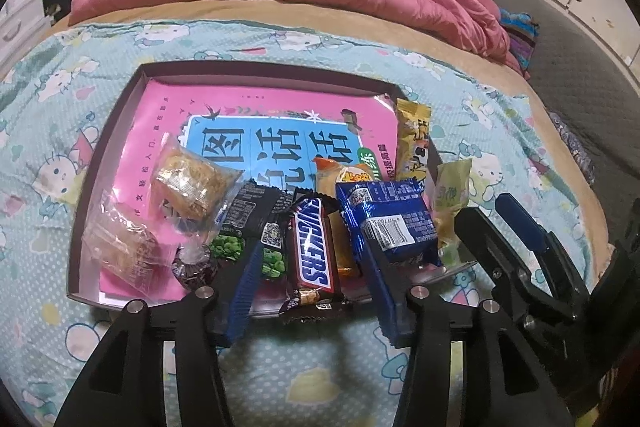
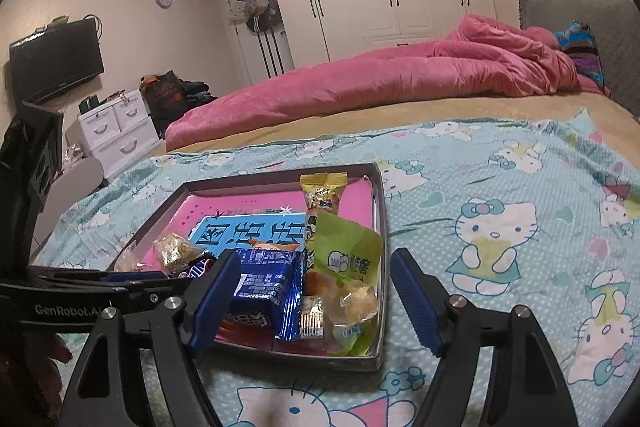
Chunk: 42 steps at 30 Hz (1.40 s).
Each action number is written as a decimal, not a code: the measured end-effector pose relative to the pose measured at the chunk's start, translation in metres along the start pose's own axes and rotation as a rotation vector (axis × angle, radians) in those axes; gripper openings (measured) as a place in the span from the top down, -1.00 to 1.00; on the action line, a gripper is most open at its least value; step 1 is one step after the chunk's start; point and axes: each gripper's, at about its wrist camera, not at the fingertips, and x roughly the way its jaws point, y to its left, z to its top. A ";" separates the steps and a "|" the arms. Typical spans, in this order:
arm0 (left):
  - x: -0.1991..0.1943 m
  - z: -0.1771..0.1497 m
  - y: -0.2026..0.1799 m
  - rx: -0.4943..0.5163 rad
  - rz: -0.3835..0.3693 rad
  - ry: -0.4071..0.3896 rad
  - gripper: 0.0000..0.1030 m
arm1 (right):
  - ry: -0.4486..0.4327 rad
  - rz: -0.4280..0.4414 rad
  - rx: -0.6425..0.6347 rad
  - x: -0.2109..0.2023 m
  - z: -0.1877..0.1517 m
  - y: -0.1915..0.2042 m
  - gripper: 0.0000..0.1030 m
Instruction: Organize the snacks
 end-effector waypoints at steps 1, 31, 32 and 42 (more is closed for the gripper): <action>-0.002 0.000 0.000 0.000 0.000 -0.004 -0.12 | -0.002 -0.002 -0.005 0.000 0.000 0.001 -0.53; -0.062 -0.061 0.032 0.007 0.084 -0.066 -0.55 | -0.025 -0.045 -0.024 -0.085 -0.012 0.042 -0.89; -0.065 -0.065 0.033 0.009 0.090 -0.066 -0.55 | -0.011 -0.055 -0.024 -0.087 -0.016 0.044 -0.89; -0.073 -0.095 0.049 0.018 0.084 -0.031 -0.55 | 0.083 -0.117 -0.001 -0.090 -0.039 0.054 -0.90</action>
